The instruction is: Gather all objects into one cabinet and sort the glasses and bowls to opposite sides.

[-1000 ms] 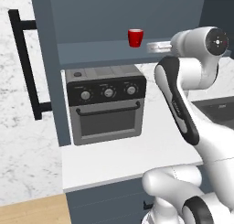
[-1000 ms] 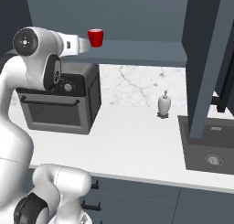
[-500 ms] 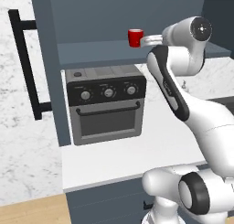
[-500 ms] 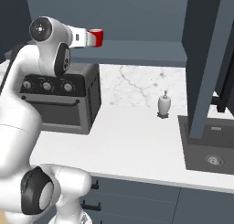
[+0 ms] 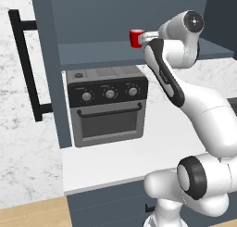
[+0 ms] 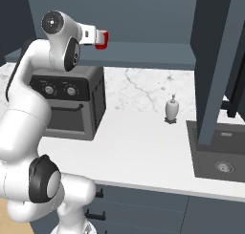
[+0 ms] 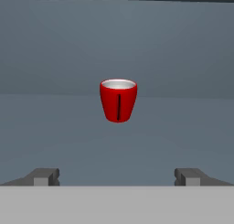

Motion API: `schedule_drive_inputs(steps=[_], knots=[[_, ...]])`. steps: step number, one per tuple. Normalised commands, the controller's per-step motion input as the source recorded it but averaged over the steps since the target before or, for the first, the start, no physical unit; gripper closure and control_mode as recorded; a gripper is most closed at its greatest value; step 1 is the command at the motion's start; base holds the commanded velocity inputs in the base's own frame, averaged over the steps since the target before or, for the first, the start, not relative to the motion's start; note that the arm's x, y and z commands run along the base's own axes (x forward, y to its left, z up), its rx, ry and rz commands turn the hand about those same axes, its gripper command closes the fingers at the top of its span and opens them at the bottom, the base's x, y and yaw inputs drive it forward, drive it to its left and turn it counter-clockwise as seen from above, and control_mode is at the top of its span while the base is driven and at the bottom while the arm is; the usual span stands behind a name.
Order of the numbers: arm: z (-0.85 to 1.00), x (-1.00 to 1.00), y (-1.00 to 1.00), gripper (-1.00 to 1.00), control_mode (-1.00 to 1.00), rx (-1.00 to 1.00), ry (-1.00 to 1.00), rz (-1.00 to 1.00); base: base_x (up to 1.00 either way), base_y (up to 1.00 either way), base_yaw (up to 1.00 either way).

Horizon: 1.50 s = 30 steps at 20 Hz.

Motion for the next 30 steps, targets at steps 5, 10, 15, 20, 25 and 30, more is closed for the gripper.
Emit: schedule_drive_inputs(steps=[5, 10, 15, 20, 25, 30], knots=[[-0.27, 0.22, 0.00, -1.00, -1.00, 0.00, -0.02, 0.00, 0.00, 0.00, 0.00], [-0.14, 0.41, 0.00, -1.00, -1.00, 0.00, -0.02, 0.00, 0.00, 0.00, 0.00], [-0.04, 0.43, 0.03, -1.00, -1.00, 0.00, 0.00, 0.00, 0.00, 0.00, 0.00], [0.00, 0.37, 0.09, -1.00, -1.00, 0.00, 0.00, 0.00, 0.00, 0.00, 0.00], [0.00, 0.24, 0.01, -1.00, -1.00, 0.00, 0.00, 0.00, 0.00, 0.00, 0.00], [0.00, 0.14, 0.00, -1.00, -1.00, 0.00, 0.00, 0.00, 0.00, 0.00, 0.00]])
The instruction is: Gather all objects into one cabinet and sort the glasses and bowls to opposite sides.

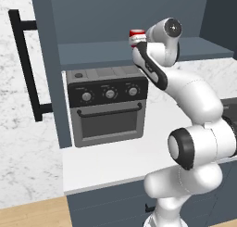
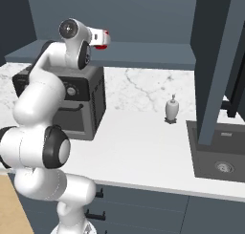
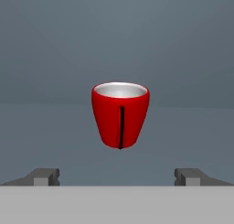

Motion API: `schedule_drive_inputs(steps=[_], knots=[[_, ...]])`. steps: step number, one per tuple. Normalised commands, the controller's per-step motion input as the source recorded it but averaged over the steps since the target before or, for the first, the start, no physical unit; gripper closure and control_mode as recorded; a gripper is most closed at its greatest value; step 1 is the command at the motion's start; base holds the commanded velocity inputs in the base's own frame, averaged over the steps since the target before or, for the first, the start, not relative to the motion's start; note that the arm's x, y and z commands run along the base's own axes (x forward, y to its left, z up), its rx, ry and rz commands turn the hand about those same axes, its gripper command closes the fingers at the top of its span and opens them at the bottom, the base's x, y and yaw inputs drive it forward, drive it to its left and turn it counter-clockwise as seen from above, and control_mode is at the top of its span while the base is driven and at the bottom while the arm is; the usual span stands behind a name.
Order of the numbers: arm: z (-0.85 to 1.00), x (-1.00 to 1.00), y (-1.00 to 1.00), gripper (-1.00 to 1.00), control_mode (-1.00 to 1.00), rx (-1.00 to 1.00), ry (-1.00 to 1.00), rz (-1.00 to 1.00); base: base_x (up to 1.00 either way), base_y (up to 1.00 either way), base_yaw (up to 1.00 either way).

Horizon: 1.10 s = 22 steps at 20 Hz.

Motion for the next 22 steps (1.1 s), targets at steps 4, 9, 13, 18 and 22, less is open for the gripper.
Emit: schedule_drive_inputs(steps=[4, 9, 13, 18, 22], knots=[[0.00, 0.15, -0.03, -1.00, -1.00, 0.01, 0.00, 0.01, 0.00, 0.00, 0.00], [0.00, 0.14, 0.00, -1.00, -1.00, 0.00, 0.00, 0.00, 0.00, 0.00, 0.00], [0.00, 0.13, 0.00, -1.00, -1.00, 0.00, 0.00, 0.00, 0.00, 0.00, 0.00], [0.00, 0.26, 0.00, -1.00, -1.00, 0.00, 0.00, 0.00, 0.00, 0.00, 0.00], [0.00, 0.26, -0.01, -1.00, -1.00, 0.00, 0.00, 0.00, 0.00, 0.00, 0.00]])
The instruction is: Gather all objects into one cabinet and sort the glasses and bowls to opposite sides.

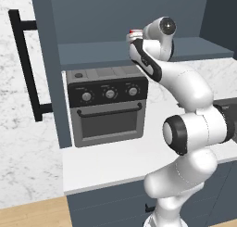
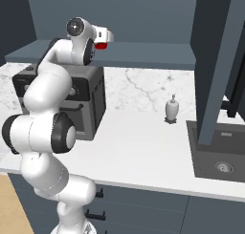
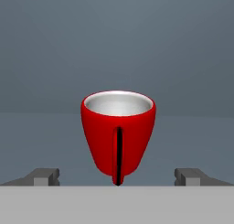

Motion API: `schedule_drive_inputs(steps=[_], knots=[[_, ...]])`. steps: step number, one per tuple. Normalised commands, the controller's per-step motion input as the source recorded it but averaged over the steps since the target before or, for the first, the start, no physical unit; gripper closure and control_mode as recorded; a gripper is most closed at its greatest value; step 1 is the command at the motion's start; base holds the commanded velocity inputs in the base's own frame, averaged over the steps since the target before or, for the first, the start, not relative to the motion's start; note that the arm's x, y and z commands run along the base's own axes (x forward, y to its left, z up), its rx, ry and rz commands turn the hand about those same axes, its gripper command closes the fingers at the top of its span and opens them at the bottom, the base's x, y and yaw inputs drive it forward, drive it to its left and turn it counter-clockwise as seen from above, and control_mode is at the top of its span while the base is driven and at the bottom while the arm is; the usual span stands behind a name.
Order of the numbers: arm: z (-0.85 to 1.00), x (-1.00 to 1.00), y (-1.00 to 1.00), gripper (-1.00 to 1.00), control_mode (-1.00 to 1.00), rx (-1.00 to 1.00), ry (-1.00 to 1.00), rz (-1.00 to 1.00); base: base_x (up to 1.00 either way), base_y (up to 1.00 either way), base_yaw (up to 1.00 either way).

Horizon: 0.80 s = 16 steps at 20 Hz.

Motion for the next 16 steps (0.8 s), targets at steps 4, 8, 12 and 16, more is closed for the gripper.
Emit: schedule_drive_inputs(steps=[4, 8, 12, 16], knots=[[0.00, 0.10, -0.10, -1.00, -1.00, 0.00, 0.00, 0.00, 0.00, 0.00, 0.00], [0.00, 0.05, -0.03, -1.00, -1.00, 0.00, 0.00, 0.00, 0.00, 0.00, 0.00], [0.00, 0.08, 0.00, -1.00, -1.00, 0.00, 0.00, 0.00, 0.00, 0.00, 0.00], [0.00, 0.01, 0.00, -1.00, -1.00, 0.00, 0.01, 0.00, 0.00, 0.00, 0.00]])
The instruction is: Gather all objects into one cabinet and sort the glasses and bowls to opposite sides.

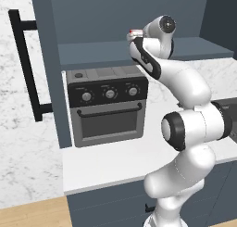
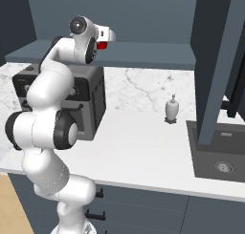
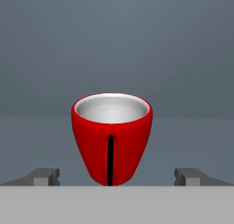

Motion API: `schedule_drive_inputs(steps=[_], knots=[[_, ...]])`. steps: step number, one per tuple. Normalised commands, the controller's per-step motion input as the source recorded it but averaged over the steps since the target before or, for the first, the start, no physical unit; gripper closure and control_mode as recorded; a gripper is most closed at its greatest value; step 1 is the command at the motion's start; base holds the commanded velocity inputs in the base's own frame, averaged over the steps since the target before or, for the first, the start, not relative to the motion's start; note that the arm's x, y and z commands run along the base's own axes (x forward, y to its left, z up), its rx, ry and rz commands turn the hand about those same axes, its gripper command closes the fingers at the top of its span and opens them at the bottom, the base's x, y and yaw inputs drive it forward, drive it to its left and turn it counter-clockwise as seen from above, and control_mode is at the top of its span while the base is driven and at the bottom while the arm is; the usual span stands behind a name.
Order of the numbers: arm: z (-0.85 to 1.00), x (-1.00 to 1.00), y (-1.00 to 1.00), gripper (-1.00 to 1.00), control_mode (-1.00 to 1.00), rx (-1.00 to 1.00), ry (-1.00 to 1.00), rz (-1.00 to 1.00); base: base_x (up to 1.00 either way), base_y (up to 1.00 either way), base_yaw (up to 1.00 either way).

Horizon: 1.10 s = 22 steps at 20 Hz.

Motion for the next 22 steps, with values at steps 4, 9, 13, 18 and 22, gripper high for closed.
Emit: schedule_drive_inputs(steps=[4, 9, 13, 18, 22], knots=[[0.00, 0.05, 0.00, -1.00, -1.00, 0.00, 0.02, 0.00, 0.00, 0.00, 0.00], [0.00, 0.09, 0.00, -1.00, -1.00, 0.00, 0.02, 0.00, 0.00, 0.00, 0.00], [0.00, 0.08, 0.00, -1.00, -1.00, 0.00, 0.03, 0.00, 0.00, 0.00, 0.00], [0.00, 0.00, 0.00, -1.00, -1.00, 0.00, 0.00, 0.00, 0.00, 0.00, 0.00], [0.00, 0.00, 0.00, -1.00, -1.00, 0.00, 0.00, 0.00, 0.00, 0.00, 0.00]])
